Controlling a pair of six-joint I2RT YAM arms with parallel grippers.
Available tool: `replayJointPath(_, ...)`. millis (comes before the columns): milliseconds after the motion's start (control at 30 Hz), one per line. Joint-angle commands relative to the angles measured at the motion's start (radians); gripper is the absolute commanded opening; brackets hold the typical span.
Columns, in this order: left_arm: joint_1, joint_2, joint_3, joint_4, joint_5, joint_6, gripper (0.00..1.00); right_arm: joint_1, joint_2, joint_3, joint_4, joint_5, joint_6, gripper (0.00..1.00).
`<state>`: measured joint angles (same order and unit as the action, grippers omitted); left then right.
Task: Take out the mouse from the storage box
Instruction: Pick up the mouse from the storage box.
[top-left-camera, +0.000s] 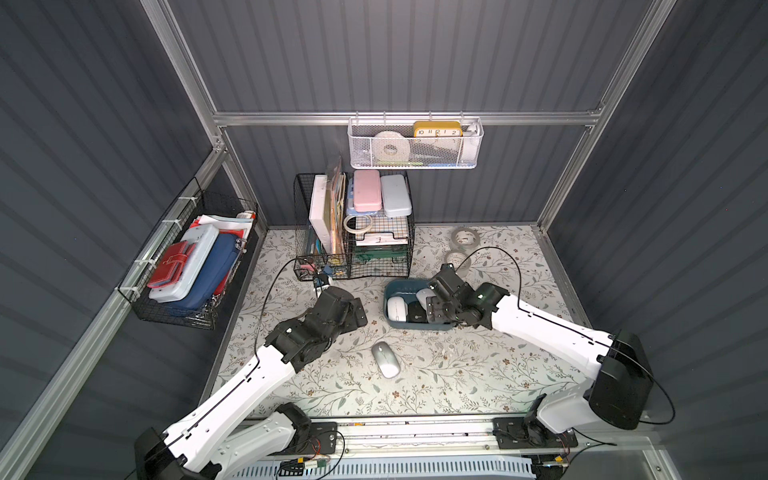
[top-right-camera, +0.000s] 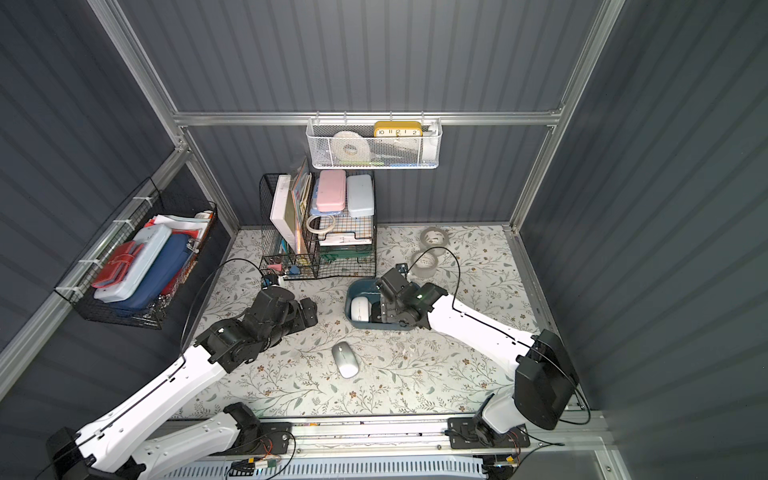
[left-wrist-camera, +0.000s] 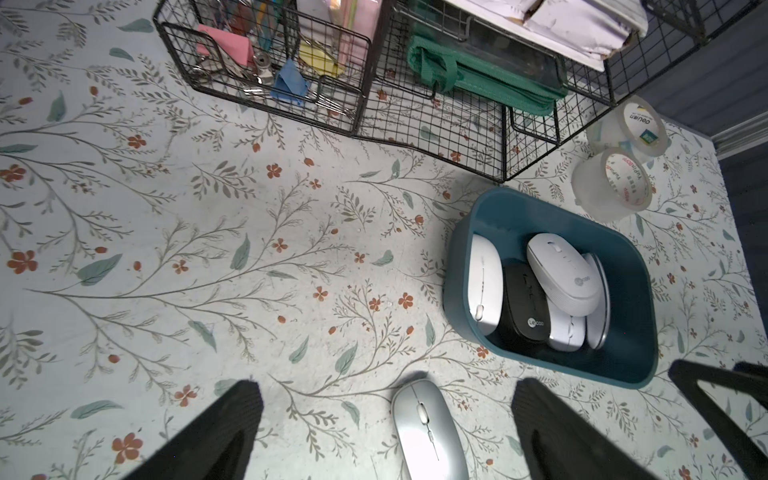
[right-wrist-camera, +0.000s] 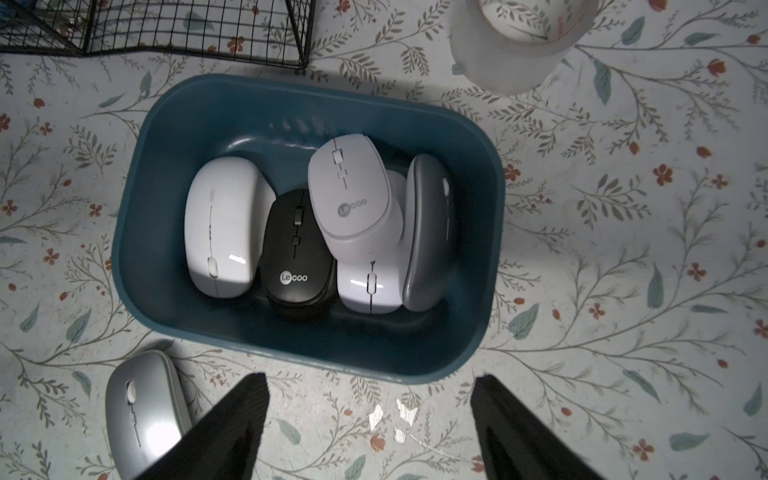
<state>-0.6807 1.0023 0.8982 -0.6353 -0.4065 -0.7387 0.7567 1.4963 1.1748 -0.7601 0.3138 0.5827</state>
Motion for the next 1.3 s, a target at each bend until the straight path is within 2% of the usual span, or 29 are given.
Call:
replayJointPath(0, 0.005, 0.042, -0.025, 0.071, 0.097, 0.021, 0.99, -0.047, 0.065, 0.065, 0.036, -0.041, -0.119, 0.83)
replayJointPath(167, 0.004, 0.113, -0.020, 0.104, 0.142, 0.032, 0.99, -0.114, 0.211, 0.196, -0.023, -0.073, -0.197, 0.82)
replayJointPath(367, 0.006, 0.151, -0.011, 0.146, 0.150, 0.070, 1.00, -0.123, 0.366, 0.343, -0.111, -0.077, -0.297, 0.85)
replayJointPath(700, 0.005, 0.161, -0.026, 0.158, 0.123, 0.079, 0.99, -0.126, 0.499, 0.465, -0.170, -0.136, -0.396, 0.94)
replayJointPath(1167, 0.005, 0.115, -0.053, 0.138, 0.093, 0.078, 0.99, -0.134, 0.627, 0.552, -0.228, -0.163, -0.423, 0.91)
replayJointPath(1267, 0.006, 0.113, -0.058, 0.143, 0.094, 0.076, 0.99, -0.134, 0.638, 0.552, -0.226, -0.181, -0.415, 0.85)
